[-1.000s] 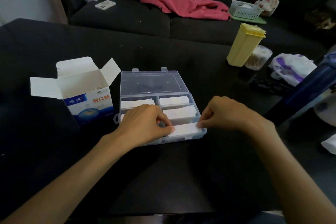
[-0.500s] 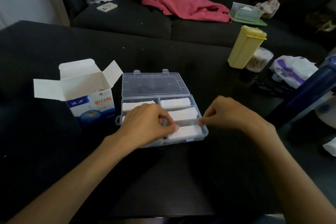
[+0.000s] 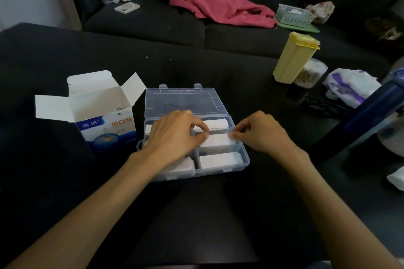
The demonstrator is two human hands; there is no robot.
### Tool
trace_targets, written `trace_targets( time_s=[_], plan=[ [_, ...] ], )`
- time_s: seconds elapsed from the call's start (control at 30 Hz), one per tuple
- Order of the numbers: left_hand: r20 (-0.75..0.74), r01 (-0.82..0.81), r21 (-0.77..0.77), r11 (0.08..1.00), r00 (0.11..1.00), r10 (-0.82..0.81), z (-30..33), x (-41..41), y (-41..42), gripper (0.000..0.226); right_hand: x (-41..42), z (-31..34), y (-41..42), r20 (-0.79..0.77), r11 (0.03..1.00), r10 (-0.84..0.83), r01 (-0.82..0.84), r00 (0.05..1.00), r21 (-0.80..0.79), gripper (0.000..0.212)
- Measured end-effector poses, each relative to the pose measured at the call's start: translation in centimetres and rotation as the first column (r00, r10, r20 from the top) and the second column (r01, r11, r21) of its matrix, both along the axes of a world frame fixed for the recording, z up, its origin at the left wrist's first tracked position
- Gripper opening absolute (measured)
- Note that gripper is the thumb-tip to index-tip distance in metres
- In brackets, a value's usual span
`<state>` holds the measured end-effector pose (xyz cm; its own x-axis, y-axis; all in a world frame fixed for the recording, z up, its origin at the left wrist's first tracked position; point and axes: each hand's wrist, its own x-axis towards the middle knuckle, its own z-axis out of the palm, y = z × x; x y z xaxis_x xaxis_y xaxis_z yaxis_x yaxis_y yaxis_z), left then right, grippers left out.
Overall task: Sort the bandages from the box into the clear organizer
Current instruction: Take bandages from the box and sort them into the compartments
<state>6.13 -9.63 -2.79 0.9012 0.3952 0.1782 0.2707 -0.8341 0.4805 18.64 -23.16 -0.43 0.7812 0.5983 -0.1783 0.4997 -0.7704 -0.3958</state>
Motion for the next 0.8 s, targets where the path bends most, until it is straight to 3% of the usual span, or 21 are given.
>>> trace_targets(
  time_s=[0.2,0.33,0.67,0.8],
  plan=[
    [-0.065,0.021,-0.013,1.0,0.998,-0.022,-0.7,0.0,0.0,0.032,0.4,0.1,0.1,-0.131,0.999,-0.034,0.036,0.991,0.016,0.008],
    [-0.046,0.0,-0.03,1.0,0.999,-0.001,-0.9,0.0,-0.1,0.033,0.9,0.6,-0.5,-0.1,0.997,-0.049,0.054,0.994,0.048,0.01],
    [-0.069,-0.002,-0.047,0.999,0.998,-0.001,-0.7,0.1,0.0,0.035,0.4,-0.3,0.1,-0.038,0.998,-0.039,0.037,0.999,-0.051,0.011],
    [0.01,-0.068,-0.105,0.992,0.998,0.069,0.5,-0.5,0.4,0.028,0.5,1.3,-0.5,-0.027,0.997,-0.023,0.025,0.999,0.067,0.008]
  ],
)
